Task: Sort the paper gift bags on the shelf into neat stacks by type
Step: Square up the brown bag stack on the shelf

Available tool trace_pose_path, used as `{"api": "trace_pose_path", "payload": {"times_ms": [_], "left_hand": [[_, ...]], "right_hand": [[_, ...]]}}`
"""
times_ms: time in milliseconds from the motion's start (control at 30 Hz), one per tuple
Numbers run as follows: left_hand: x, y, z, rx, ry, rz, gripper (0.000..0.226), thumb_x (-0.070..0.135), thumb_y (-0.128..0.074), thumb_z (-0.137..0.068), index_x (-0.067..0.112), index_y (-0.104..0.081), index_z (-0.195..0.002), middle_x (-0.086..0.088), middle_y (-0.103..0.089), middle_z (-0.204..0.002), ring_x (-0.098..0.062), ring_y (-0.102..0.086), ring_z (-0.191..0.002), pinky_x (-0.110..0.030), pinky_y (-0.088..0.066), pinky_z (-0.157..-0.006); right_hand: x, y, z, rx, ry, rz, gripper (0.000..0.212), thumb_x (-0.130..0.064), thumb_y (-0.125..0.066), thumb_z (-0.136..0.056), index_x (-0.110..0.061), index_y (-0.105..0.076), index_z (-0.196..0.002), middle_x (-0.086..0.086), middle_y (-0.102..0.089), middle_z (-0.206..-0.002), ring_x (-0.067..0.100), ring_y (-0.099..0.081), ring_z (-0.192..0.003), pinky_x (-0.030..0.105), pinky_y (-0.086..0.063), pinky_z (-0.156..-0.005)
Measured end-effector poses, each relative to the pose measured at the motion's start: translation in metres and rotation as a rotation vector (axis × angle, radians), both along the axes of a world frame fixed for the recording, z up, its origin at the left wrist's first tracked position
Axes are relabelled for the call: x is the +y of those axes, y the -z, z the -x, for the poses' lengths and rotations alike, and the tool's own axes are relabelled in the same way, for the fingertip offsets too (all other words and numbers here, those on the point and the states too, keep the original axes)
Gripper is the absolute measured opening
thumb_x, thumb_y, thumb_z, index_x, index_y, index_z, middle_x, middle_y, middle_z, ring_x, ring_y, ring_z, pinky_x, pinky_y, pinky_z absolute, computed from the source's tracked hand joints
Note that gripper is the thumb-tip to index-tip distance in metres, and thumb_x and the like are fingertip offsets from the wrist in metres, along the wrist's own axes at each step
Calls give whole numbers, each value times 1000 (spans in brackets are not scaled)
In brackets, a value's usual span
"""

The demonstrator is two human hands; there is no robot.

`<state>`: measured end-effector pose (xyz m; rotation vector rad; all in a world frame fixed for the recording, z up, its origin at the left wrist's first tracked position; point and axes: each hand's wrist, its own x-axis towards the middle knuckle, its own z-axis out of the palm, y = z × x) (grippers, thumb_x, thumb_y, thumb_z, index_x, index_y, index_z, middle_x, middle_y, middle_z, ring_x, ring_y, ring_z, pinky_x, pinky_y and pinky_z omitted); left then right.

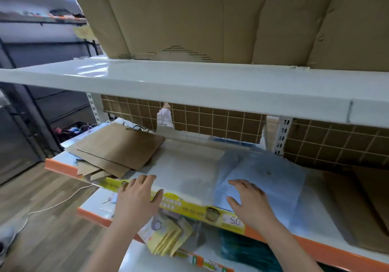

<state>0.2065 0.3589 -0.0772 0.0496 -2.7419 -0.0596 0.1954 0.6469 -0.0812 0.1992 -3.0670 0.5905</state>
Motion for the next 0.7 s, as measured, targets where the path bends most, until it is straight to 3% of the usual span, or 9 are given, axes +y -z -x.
{"api": "trace_pose_path", "payload": {"times_ms": [100, 200, 367, 500, 600, 700], "left_hand": [[-31, 3, 23, -14, -27, 22, 49, 53, -38, -74, 21, -69, -95, 1, -68, -81, -27, -68, -74, -38, -51, -64], [-57, 5, 43, -44, -65, 23, 48, 55, -36, -74, 22, -67, -91, 1, -66, -77, -28, -66, -74, -38, -48, -65], [-88, 10, 67, -68, -79, -18, 39, 52, -40, -74, 24, -65, -83, 3, -63, -74, -26, -65, -73, -37, -45, -66], [-115, 16, 83, -88, -117, -97, 34, 50, -49, -85, 21, -62, -96, -1, -63, -93, -29, -61, -96, -41, -39, -83], [-132, 19, 93, -81, -157, -106, 53, 62, -30, -80, 25, -63, -101, 0, -62, -112, -27, -57, -107, -42, -36, -91], [-150, 22, 107, -135, -195, -151, 52, 61, -39, -88, 26, -55, -123, 2, -51, -133, -24, -44, -125, -41, -29, -102]], "right_hand": [[-29, 3, 24, -16, -20, 4, 47, -43, -42, -94, -29, -41, -140, -7, -44, -143, 18, -42, -130, 31, -29, -108], [-52, 6, 46, -16, -31, 10, 60, -55, -28, -83, -31, -45, -135, -9, -48, -140, 18, -45, -128, 32, -31, -107], [-77, 8, 75, -41, -52, -28, 45, -44, -44, -94, -32, -41, -137, -10, -42, -143, 17, -40, -131, 31, -29, -108], [-98, 7, 87, -67, -52, -51, 45, -42, -43, -96, -32, -38, -139, -10, -39, -145, 16, -37, -133, 30, -27, -110], [-112, 10, 93, -55, -39, -66, 44, -41, -42, -97, -32, -37, -140, -11, -39, -145, 14, -37, -133, 28, -27, -108], [-127, 13, 99, -66, -10, -67, 43, -41, -42, -97, -32, -38, -139, -12, -39, -145, 13, -38, -133, 28, -28, -107]]}}
